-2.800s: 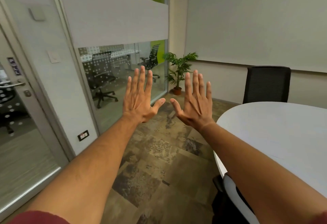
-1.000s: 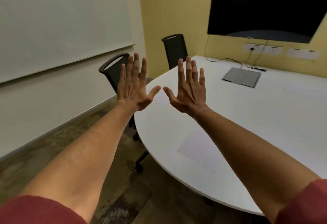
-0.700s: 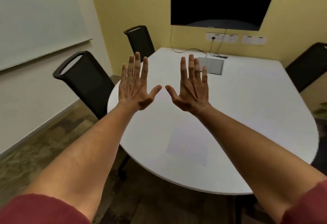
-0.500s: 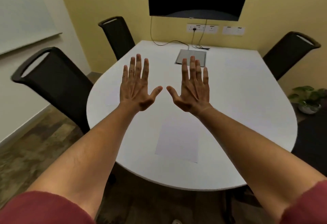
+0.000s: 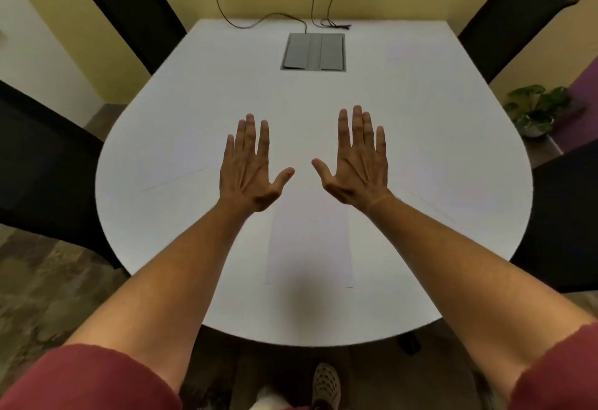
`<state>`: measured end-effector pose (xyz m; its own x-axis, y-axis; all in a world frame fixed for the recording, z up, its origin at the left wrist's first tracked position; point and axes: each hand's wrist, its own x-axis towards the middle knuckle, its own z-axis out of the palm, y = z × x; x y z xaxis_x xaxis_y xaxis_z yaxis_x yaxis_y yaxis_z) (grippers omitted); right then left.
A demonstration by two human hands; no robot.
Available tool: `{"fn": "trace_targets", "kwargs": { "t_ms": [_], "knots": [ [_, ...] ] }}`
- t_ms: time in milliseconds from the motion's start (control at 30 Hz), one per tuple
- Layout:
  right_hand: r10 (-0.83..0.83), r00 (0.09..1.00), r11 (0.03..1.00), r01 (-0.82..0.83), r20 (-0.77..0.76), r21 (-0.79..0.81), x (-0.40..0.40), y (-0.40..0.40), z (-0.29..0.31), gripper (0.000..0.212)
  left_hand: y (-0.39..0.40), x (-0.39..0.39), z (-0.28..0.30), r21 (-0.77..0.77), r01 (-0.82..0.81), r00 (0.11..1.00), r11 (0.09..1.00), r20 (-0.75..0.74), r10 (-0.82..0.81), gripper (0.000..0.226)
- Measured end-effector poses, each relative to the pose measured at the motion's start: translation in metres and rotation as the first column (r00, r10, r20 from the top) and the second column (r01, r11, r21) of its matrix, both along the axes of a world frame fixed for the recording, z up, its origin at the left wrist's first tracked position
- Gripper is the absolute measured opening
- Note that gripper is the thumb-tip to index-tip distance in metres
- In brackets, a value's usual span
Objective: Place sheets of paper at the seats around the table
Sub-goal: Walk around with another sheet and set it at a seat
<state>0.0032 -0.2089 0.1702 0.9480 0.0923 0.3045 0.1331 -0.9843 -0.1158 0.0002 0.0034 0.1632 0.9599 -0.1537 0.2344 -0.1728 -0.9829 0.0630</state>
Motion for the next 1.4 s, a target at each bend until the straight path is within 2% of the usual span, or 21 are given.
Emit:
{"fn": "trace_targets", "kwargs": {
  "t_ms": [400,567,667,933,1100,1267,1400],
  "knots": [
    [-0.136,0.945,0.988,0.153,-0.296,0.035,-0.002,0.005,-0.096,0.093,0.001,0.013,-0.123,-0.079,0.072,0.942,0.994,-0.322,-0.094,0.094],
    [-0.188,0.869,0.967,0.246,-0.458,0.071,-0.001,0.008,-0.131,0.079,0.003,0.011,-0.156,-0.219,-0.109,0.877,0.97,-0.48,-0.01,0.09],
    [-0.217,0.84,0.958,0.28,-0.498,0.054,-0.004,0.011,-0.148,0.068,0.0,0.004,-0.173,-0.258,-0.206,0.841,0.944,-0.54,0.036,0.087],
    [-0.296,0.764,0.91,0.407,-0.573,0.072,-0.009,0.014,-0.171,0.057,-0.011,0.007,-0.187,-0.332,-0.347,0.823,0.877,-0.557,0.115,0.08],
    [-0.324,0.709,0.877,0.474,-0.626,0.083,-0.008,0.009,-0.173,0.054,-0.018,0.01,-0.189,-0.413,-0.46,0.802,0.786,-0.573,0.168,0.071],
    [-0.308,0.706,0.863,0.489,-0.638,0.126,-0.008,0.006,-0.173,0.058,-0.023,0.015,-0.188,-0.472,-0.554,0.781,0.686,-0.581,0.231,0.065],
    [-0.29,0.709,0.859,0.489,-0.642,0.153,-0.009,0.004,-0.172,0.061,-0.016,0.022,-0.188,-0.545,-0.63,0.742,0.554,-0.633,0.22,0.061]
  ]
}}
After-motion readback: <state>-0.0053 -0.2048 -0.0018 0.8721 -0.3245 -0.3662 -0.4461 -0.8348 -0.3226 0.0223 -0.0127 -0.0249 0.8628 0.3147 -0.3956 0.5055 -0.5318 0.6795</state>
